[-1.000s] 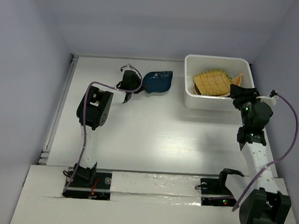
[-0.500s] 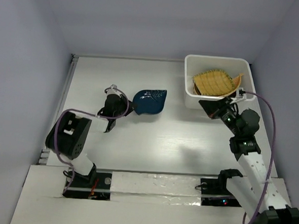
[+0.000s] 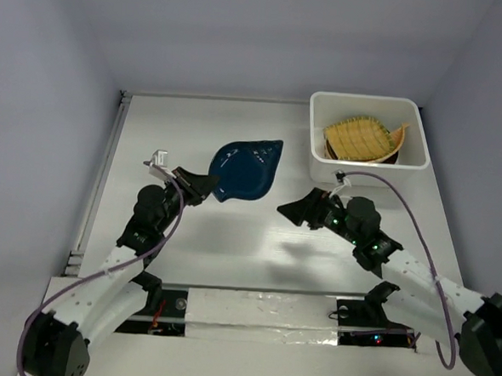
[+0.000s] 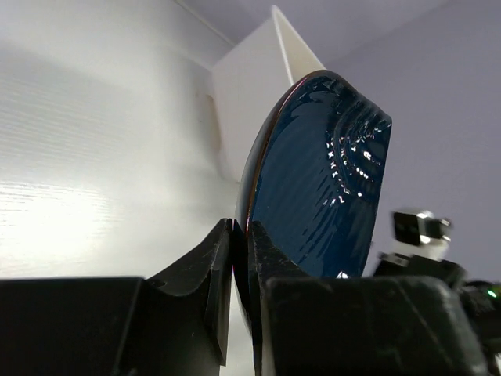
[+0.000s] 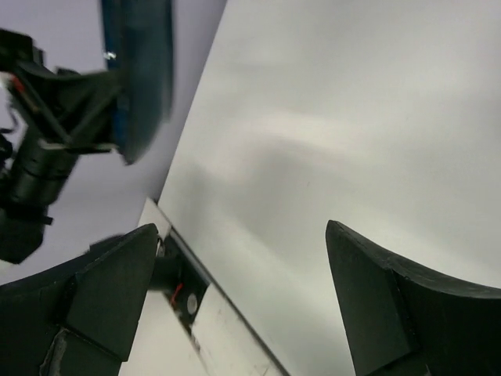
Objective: Place the plates into the plastic bin on the countertop
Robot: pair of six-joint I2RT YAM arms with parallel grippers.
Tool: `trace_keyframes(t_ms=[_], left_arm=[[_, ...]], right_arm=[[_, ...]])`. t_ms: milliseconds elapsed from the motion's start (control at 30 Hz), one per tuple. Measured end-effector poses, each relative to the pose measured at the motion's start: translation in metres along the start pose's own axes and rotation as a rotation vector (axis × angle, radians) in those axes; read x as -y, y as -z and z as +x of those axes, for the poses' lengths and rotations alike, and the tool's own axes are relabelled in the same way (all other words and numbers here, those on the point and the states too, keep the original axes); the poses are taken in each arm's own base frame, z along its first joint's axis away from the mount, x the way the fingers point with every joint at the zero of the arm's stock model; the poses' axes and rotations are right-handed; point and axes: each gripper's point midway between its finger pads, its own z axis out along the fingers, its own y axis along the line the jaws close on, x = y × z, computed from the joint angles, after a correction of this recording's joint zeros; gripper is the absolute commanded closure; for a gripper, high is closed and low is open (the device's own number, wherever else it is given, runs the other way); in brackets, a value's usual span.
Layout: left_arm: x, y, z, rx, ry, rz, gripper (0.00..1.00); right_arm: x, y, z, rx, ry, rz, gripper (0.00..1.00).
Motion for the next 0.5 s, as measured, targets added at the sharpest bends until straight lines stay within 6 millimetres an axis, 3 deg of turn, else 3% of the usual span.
trace_keyframes(t_ms=[167,333,500], left_arm=[[0.011,0.026,0.005,-0.023,-0.010,0.029,1.00],[-0.001,0.041,0.011,-0.042,-0.028,-0.028,1.00],[-0.009,0.045,0.013,-0.049,-0.040,-0.062,1.00]], right_arm=[[-0.014,-0.024,0.035,-0.102,-0.002,-0.027,0.06],[-0.038,-0.033,0.031,-0.073,0.004,-0.102,0.11],[-0.043,-0.032,0.026,-0.044,0.001,-0.110,0.09]])
